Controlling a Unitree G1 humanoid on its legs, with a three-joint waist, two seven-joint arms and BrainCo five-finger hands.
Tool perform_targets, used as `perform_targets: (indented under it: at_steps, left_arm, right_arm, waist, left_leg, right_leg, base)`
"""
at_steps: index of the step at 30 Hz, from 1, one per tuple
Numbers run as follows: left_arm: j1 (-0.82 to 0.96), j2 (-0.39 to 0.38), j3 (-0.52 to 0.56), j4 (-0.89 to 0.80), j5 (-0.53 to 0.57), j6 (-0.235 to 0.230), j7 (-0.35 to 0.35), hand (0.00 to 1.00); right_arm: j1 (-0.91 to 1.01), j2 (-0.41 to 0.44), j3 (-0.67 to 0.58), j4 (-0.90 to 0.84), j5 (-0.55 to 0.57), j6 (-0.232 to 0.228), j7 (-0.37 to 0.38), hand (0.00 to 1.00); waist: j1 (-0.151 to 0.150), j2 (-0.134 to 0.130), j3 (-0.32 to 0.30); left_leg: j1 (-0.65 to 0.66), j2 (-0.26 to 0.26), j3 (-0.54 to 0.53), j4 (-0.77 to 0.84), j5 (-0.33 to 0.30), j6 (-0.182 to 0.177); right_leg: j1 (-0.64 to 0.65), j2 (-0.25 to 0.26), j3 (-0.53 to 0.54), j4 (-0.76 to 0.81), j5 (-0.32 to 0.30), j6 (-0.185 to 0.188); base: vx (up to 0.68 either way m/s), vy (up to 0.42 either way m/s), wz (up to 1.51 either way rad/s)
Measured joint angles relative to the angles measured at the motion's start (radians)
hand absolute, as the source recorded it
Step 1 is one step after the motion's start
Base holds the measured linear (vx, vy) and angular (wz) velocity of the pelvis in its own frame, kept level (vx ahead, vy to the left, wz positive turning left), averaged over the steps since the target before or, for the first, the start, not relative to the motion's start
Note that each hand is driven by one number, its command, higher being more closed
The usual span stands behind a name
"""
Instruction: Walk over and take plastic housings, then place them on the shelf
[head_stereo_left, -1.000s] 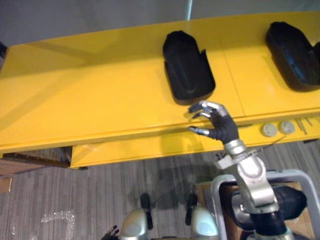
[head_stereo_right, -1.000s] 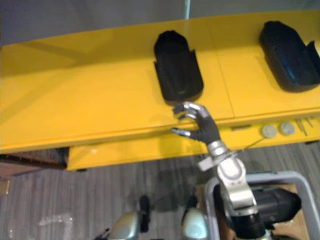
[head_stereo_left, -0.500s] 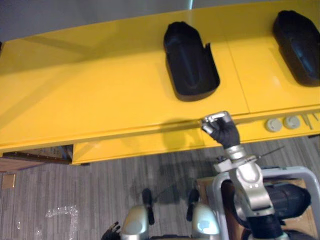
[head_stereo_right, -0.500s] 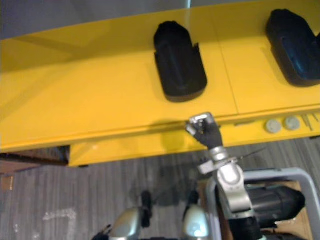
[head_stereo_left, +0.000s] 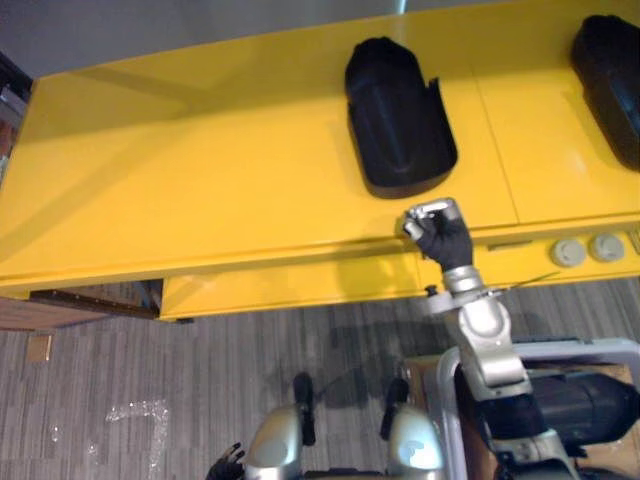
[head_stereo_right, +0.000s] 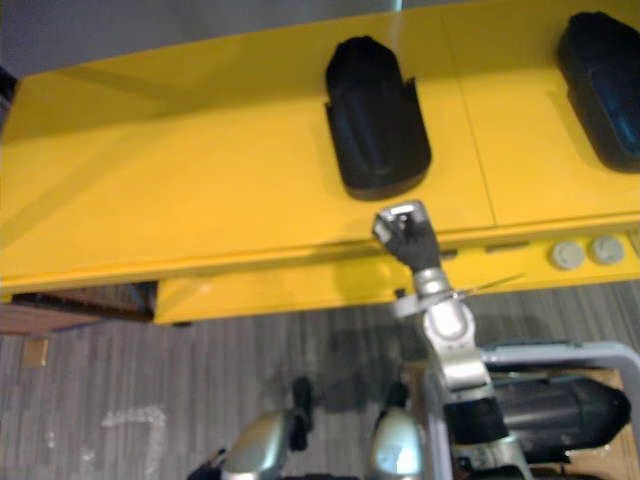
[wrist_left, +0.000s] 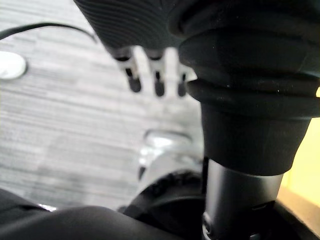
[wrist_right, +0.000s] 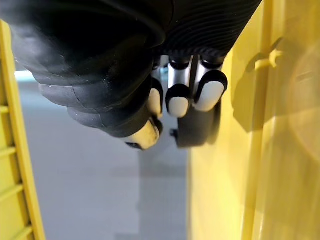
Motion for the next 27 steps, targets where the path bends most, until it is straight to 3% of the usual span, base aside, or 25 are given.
perform_targets:
  at_steps: [4, 12, 27]
  left_arm:
    - [0.000, 0.000, 0.000, -0.007, 0.001, 0.010, -0.004, 0.00]
    - [0.001, -0.007, -0.004, -0.016, 0.002, 0.038, -0.003, 0.00]
    - [0.001, -0.009, -0.013, -0.025, 0.007, 0.040, 0.016, 0.00]
  right_arm:
    - [-0.051, 0.008, 0.001, 0.037, -0.001, 0.009, 0.000, 1.00]
    - [-0.091, 0.006, 0.000, 0.137, -0.002, 0.076, -0.002, 1.00]
    - [-0.221, 0.003, -0.004, 0.305, -0.003, 0.066, -0.031, 1.00]
  waist:
    - [0.005, 0.003, -0.001]
    - [0.019, 0.025, -0.015]
    - [0.027, 0.035, -0.024]
  left_leg:
    - [0.001, 0.000, 0.000, 0.003, 0.002, 0.000]
    - [0.014, -0.001, -0.003, -0.010, 0.019, -0.001]
    - [0.035, -0.018, -0.019, -0.072, 0.060, 0.002]
  right_leg:
    - [0.000, -0.001, 0.000, 0.003, 0.000, 0.000]
    - [0.005, -0.004, -0.002, 0.013, 0.000, 0.000]
    - [0.018, -0.020, -0.023, 0.013, 0.004, 0.006]
  base:
    - [0.00, 0.000, 0.00]
    - [-0.01, -0.002, 0.00]
    - [-0.02, -0.002, 0.04]
